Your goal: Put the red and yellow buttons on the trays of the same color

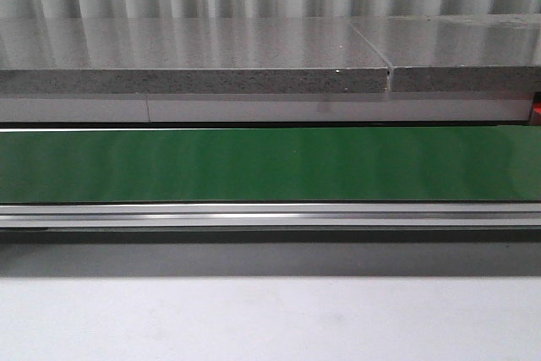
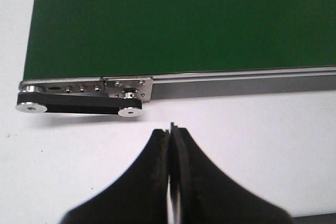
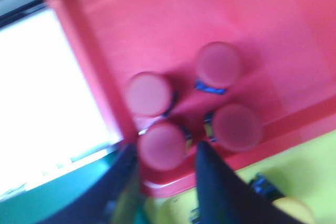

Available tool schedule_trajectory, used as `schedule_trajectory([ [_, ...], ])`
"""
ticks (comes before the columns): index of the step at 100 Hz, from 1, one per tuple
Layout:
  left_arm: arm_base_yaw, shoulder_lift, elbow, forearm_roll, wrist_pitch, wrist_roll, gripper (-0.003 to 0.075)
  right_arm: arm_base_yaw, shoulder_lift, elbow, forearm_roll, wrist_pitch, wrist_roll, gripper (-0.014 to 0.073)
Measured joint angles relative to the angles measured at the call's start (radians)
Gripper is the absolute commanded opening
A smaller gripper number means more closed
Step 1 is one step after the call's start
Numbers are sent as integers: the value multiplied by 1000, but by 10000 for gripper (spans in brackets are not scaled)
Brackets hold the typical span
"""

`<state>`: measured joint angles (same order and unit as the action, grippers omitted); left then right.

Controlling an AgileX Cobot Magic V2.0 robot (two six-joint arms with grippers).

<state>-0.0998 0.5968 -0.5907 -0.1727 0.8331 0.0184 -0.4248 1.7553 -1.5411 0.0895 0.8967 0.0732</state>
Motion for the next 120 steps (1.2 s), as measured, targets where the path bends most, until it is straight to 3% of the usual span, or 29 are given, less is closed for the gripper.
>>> schedule_trajectory([
  [14,0,0,0,0,0,0,-20,94,-46,0,-2,26,-11,-74],
  [65,0,0,0,0,0,0,-20,349,-185,74,-5,41,-98,-67],
  [120,0,0,0,0,0,0,-20,364,-470,365,-18,-158,-126,-67],
])
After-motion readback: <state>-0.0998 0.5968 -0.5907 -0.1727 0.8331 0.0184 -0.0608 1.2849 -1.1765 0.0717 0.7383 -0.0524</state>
